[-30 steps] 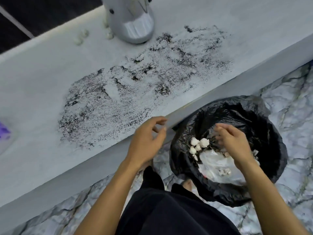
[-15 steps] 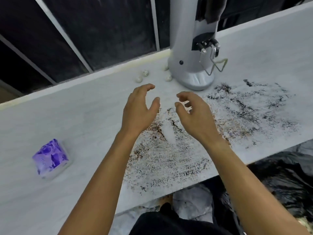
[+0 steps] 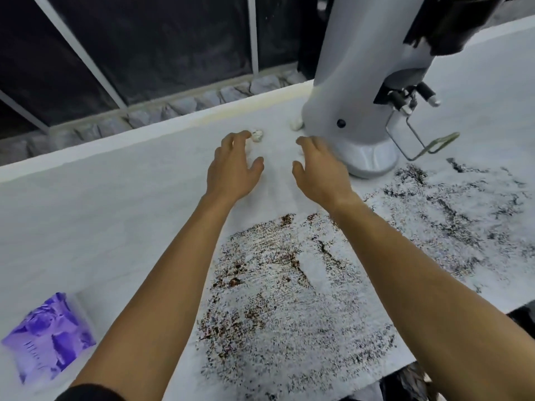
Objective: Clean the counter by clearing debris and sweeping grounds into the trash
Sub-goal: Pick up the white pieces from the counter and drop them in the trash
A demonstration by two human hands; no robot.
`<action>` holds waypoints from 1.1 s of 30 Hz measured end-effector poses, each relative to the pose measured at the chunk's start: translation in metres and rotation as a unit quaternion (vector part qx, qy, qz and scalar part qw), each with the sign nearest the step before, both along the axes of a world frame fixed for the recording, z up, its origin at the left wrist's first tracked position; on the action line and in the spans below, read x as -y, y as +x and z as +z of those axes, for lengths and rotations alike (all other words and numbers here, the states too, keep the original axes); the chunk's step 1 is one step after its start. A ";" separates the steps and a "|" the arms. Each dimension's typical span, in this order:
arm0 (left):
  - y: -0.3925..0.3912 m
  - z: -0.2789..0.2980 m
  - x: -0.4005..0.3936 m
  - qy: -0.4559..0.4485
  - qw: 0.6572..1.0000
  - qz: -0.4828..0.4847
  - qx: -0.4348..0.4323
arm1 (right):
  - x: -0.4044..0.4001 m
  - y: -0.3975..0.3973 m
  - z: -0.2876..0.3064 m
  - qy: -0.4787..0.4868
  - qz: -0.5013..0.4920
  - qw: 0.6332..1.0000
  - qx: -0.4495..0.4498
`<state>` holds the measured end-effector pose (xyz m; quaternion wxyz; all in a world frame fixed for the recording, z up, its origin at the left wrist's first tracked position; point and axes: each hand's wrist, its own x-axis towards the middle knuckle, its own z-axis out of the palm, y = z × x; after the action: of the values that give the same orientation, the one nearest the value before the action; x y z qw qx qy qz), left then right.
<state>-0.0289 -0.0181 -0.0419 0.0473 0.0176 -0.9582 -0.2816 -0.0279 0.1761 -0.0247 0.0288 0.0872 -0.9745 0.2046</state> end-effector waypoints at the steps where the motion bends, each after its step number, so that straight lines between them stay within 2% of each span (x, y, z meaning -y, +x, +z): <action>1: -0.006 -0.005 0.001 -0.010 1.000 0.006 0.003 | 0.001 -0.008 -0.002 0.018 -0.001 1.000 0.001; 5: -0.029 -0.022 0.000 -0.066 0.997 0.035 0.029 | 0.009 -0.034 -0.016 0.074 -0.007 0.997 0.027; 8: -0.037 -0.032 -0.002 -0.106 0.993 0.052 0.014 | 0.014 -0.042 -0.025 0.119 -0.009 0.991 0.063; 10: -0.039 -0.039 -0.001 -0.126 0.991 0.051 0.004 | 0.017 -0.043 -0.026 0.114 -0.022 0.990 0.077; 14: -0.029 -0.043 0.003 -0.128 0.991 0.039 -0.026 | 0.017 -0.034 -0.020 -0.002 -0.050 0.995 0.083; 17: -0.017 -0.033 -0.002 -0.086 0.996 0.011 -0.025 | 0.016 -0.013 -0.007 -0.145 -0.066 0.986 0.044; 20: 0.000 -0.007 -0.024 -0.039 0.999 -0.008 -0.024 | 0.010 0.016 0.004 -0.231 -0.074 0.970 0.025; 25: 0.044 0.031 -0.084 0.053 0.996 -0.063 -0.020 | -0.031 0.075 0.012 -0.287 -0.097 0.953 0.015; 33: 0.156 0.040 -0.200 0.139 0.975 -0.166 0.054 | -0.132 0.208 0.034 -0.335 -0.242 0.910 0.022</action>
<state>0.1272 0.1815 -0.0019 -0.0547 -0.1198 -0.9006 -0.4143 0.1804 0.3077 0.0096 0.0831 -0.1703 -0.8402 0.5081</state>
